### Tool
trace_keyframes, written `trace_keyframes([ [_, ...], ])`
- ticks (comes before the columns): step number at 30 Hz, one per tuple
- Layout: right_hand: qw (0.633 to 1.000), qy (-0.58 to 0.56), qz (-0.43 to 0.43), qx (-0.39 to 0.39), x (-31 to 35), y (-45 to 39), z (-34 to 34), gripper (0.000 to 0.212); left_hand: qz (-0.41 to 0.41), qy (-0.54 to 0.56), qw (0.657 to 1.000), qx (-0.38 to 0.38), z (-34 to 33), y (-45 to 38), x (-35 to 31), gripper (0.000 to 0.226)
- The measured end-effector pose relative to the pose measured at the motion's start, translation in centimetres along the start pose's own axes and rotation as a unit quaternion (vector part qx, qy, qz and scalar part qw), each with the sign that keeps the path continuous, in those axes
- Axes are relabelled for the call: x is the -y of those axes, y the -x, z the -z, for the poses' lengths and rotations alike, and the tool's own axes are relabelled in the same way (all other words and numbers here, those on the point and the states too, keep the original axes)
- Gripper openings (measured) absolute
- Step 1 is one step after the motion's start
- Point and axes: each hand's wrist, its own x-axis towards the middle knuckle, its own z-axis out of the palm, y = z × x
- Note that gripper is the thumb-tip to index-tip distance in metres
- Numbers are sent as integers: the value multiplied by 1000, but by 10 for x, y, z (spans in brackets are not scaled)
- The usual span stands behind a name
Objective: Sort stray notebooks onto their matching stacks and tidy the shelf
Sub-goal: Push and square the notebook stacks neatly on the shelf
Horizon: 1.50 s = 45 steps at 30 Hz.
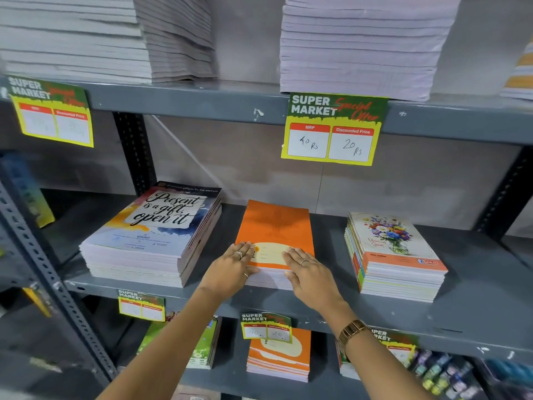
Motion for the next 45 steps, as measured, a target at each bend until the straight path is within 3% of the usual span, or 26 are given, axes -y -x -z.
trace_keyframes([
  [6, 1000, -10, 16, 19, 1, -1, 6, 56, 14, 5, 1000, 17, 4, 4, 3, 69],
  [10, 999, -25, 36, 11, 7, -9, 11, 67, 67, -33, 997, -9, 13, 21, 19, 122],
  [12, 998, -34, 49, 3, 16, -14, 12, 70, 91, -45, 995, -17, 17, 32, 30, 127],
  [14, 997, -44, 70, -5, 29, -18, 12, 71, 114, -57, 992, -20, 25, 43, 43, 122],
  [18, 993, -45, 107, -3, 58, -26, 10, 73, 159, -62, 985, -22, 31, 63, 78, 86],
  [23, 992, -48, 113, 33, 105, -45, 3, 79, 181, -59, 982, 5, 36, 86, 126, 107],
  [27, 991, -57, 110, 42, 151, -69, -2, 80, 165, -60, 984, 8, 38, 95, 165, 83],
  [35, 993, -75, 62, 70, 229, -111, -18, 74, 110, -49, 992, 40, 42, 101, 230, 79],
  [40, 997, -34, 0, 64, 252, -122, -26, 66, 78, -12, 997, -10, 34, 101, 246, 60],
  [45, 998, -2, 1, 60, 253, -120, -28, 61, 82, 29, 994, -69, 28, 101, 249, 54],
])
